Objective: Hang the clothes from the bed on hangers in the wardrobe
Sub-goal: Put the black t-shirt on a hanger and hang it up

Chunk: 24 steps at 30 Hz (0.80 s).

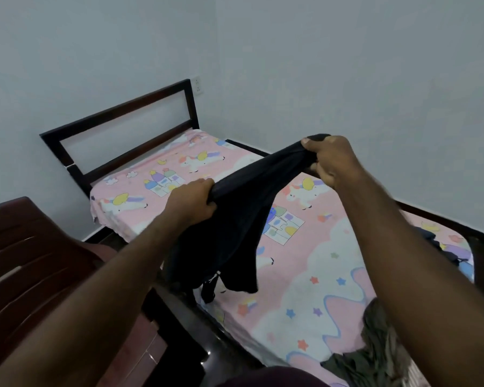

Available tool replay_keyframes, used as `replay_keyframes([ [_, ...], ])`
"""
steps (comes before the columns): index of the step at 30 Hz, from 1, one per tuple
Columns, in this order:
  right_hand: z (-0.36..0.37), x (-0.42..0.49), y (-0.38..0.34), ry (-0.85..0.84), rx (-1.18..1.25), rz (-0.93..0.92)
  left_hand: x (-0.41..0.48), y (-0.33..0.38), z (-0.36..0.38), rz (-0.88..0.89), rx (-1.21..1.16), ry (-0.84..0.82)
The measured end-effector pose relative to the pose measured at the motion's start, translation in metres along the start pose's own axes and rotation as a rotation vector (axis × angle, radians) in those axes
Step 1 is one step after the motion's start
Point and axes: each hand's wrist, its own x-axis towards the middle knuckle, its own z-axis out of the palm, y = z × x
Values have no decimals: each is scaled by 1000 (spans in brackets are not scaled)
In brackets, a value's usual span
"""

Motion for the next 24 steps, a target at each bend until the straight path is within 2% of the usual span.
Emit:
replay_keyframes([
  [2, 1, 3, -4, 81, 25, -50, -2, -6, 2, -196, -15, 16],
  [4, -5, 7, -5, 167, 44, -81, -7, -18, 9, -396, -81, -44],
  [8, -23, 14, -2, 193, -17, -63, -18, -39, 21, -611, -541, -165],
  [10, -27, 13, 4, 72, -128, -32, -17, -37, 20, -641, -680, -215],
  [11, -30, 14, 6, -11, -270, -15, -16, -36, 18, -626, -723, -260],
  [14, -46, 17, 1, -302, -907, 53, -10, -29, 7, -514, -590, -448],
  [15, -49, 19, -6, -324, -1013, 46, -6, -23, 1, -472, -556, -441],
  [16, -51, 23, -15, -300, -1001, -11, 0, -20, -9, -461, -607, -407],
  [17, -53, 25, -26, -246, -835, -97, 7, -17, -22, -480, -797, -302],
  [19, -61, 23, -52, -211, -234, -215, 16, -15, -65, -407, -1292, -13],
  [21, -76, 13, -66, -313, 282, -298, 20, -19, -108, -131, -1707, 260],
  [22, -84, 4, -64, -313, 412, -340, 19, -21, -116, -16, -1731, 348],
  [23, -84, 1, -54, -217, 435, -374, 18, -21, -112, 13, -1625, 353],
  [24, -75, -3, -34, -80, 386, -364, 18, -18, -93, 6, -1449, 268],
])
